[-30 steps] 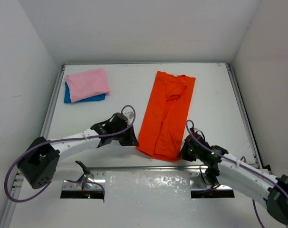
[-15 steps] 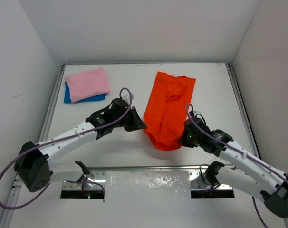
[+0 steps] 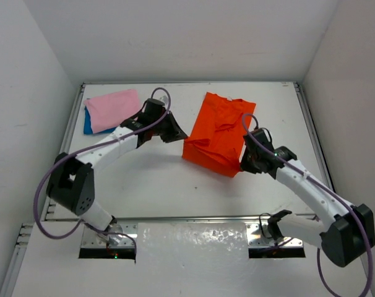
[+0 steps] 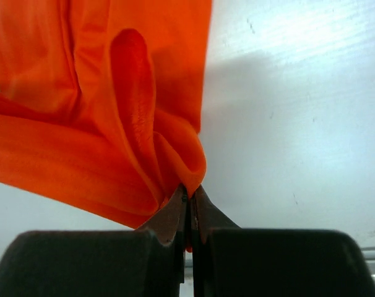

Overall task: Fold and stack the t-shirts
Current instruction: Fold the folded rectangular tshirt in 1/3 of the way

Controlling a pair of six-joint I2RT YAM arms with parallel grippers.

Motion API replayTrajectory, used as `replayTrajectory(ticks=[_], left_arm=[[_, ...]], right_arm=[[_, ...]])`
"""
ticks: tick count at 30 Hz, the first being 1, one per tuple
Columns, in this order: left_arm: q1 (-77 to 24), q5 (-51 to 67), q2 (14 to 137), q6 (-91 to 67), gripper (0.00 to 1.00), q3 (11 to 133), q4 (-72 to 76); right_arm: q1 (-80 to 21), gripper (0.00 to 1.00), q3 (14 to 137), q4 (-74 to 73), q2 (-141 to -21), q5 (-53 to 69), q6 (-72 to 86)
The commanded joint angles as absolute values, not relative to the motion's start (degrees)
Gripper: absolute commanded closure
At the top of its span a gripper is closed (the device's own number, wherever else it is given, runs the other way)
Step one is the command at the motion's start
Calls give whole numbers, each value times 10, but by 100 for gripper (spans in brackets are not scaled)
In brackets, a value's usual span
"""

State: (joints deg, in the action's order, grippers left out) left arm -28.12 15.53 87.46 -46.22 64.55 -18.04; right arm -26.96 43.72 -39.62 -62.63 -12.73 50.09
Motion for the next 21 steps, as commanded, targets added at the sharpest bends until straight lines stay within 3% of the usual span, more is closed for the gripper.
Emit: replayTrajectory(ticks=[1, 21], left_arm=[[-273, 183, 915, -443, 100, 694, -155], [-229, 270, 1161, -428, 100, 960, -192]], right_arm=[[-242, 100, 483, -369, -664, -106, 463], [-149, 100, 691, -363, -878, -57, 351]])
